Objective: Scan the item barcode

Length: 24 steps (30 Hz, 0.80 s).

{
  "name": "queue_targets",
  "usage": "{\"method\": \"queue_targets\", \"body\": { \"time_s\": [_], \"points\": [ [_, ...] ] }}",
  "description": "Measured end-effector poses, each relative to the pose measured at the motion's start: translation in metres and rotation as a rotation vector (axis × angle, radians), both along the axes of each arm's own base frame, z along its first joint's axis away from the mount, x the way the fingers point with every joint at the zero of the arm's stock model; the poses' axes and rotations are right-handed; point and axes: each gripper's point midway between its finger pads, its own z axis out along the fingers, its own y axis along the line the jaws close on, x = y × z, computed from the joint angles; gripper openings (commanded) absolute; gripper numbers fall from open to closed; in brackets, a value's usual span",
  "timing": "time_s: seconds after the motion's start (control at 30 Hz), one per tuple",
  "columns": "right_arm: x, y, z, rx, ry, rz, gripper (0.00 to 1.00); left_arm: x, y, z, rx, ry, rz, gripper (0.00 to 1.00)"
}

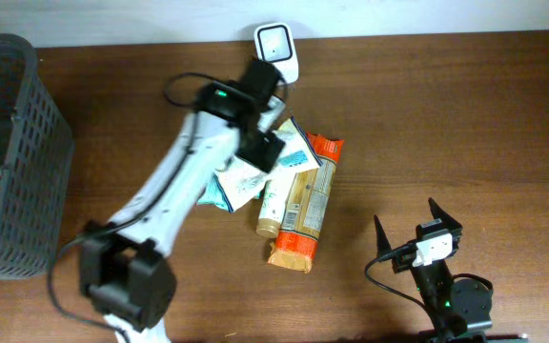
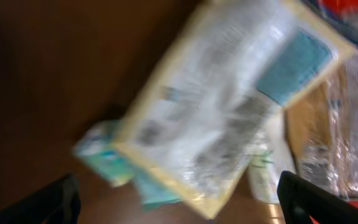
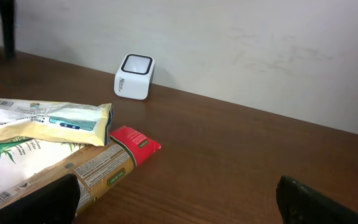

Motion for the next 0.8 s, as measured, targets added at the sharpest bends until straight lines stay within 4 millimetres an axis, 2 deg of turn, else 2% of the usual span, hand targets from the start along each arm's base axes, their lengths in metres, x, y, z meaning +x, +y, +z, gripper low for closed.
{"method": "queue_targets", "body": {
  "time_s": [0.03,0.07,0.1,0.13,0.17,0.2,0.3,0.37,0.47,0.8],
  "points": [
    [0.0,0.0,0.0,0.0,0.0,0.0,0.99,0.005,0.014,0.017,-0.017,-0.037,0.034,0.99],
    [0.0,0.0,0.0,0.0,0.0,0.0,0.99,0.009,0.036,0.041,-0.04,-0.09,0.09,0.99],
    [0.0,0.0,0.0,0.0,0.0,0.0,0.99,0.012,0.072,0.075,-0.068,-0.174,0.183,0.99],
    [0.0,0.0,0.0,0.0,0.0,0.0,0.99,0.012,0.098,0.095,-0.082,-0.224,0.25,0.99],
    [0.0,0.0,0.0,0.0,0.0,0.0,0.99,0.01,0.118,0.107,-0.093,-0.255,0.302,0.99],
    [0.0,0.0,0.0,0.0,0.0,0.0,0.99,0.007,0.15,0.122,-0.097,-0.295,0.385,0.99],
    [0.0,0.0,0.0,-0.001,0.0,0.0,0.99,0.005,0.198,0.124,-0.115,-0.301,0.512,0.99],
    [0.0,0.0,0.0,0.0,0.0,0.0,0.99,0.004,0.214,0.123,-0.155,-0.293,0.553,0.99],
    [0.0,0.0,0.0,0.0,0.0,0.0,0.99,0.005,0.228,0.125,-0.215,-0.303,0.585,0.99],
    [0.0,0.0,0.0,0.0,0.0,0.0,0.99,0.006,0.228,0.126,-0.243,-0.303,0.581,0.99]
  ]
}}
